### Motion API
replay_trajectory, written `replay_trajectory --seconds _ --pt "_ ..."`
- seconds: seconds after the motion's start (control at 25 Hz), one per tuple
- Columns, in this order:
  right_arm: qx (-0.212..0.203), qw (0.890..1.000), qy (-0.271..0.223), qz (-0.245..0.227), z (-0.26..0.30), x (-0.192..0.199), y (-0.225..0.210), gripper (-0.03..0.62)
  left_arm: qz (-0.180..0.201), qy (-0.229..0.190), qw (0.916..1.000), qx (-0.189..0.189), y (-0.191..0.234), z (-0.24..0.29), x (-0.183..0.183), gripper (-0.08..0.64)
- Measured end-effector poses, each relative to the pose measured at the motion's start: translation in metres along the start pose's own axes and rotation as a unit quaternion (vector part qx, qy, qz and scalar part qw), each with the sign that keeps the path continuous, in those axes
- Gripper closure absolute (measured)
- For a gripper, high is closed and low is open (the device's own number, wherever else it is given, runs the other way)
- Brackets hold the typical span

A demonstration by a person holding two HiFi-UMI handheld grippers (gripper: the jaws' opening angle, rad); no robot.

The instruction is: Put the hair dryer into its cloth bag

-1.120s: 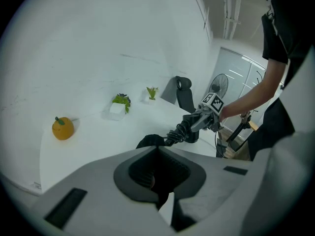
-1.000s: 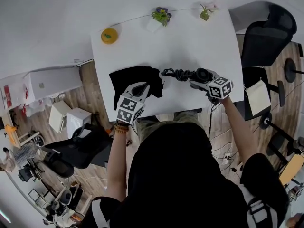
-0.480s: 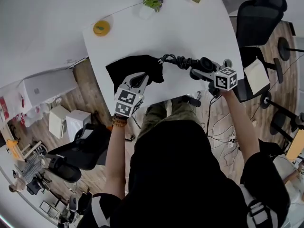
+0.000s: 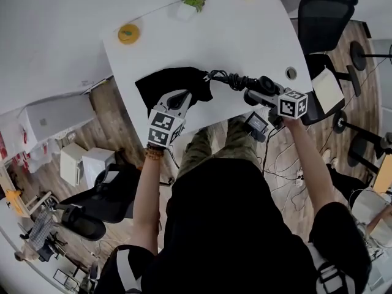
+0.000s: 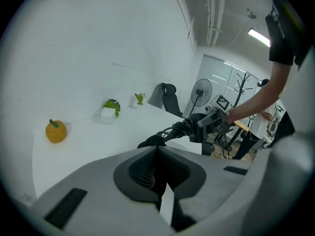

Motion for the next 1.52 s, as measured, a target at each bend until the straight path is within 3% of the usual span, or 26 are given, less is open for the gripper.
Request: replay_trajectory --seconds 0.24,0.56,0.8,0.96,1.08,1.24,1.4,1.52 --pt "-0.008 1.0 0.013 -0.005 0.013 0.023 0.011 0.213 0.001 0.0 0.9999 -0.011 0.0 -0.001 0.004 0.529" --pt "-0.047 0.998 0.022 -0.026 0.048 0.014 0.038 0.213 0.033 0.003 0.9994 0.011 -0.026 0.011 -0.006 0.529" --pt "-0.084 0.994 0.064 -0.023 0.077 0.007 0.057 0.213 0.04 -0.007 0.999 0.016 -0.04 0.008 -0.012 0.529" --pt "-0.088 0.992 0.094 -0.012 0.098 0.007 0.064 0.213 0.039 -0.019 0.9986 0.031 -0.047 0.004 -0.014 0.529" --pt "-0.078 0.989 0.121 0.02 0.117 0.015 0.058 0.213 0.041 -0.022 0.998 0.043 -0.053 0.006 -0.014 0.529" --pt "-0.063 0.981 0.156 0.1 0.14 0.033 0.042 0.213 0.038 -0.018 0.9981 0.044 -0.054 0.012 -0.014 0.529" --pt "-0.082 0.968 0.145 0.187 0.147 0.041 0.029 0.213 0.043 0.003 0.9979 0.049 -0.054 0.02 -0.007 0.529" --pt "-0.104 0.962 0.136 0.213 0.143 0.043 0.03 0.212 0.044 0.012 0.9978 0.048 -0.053 0.022 0.0 0.529"
Point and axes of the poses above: the fingertips, and each gripper's own axes: z forward along the fingers, y to its left, x out of its underside, the point moved 2 cm from there along -z, backward along the fingers, and after that the axes turned 13 degrees about y, right-handed, at the moved point
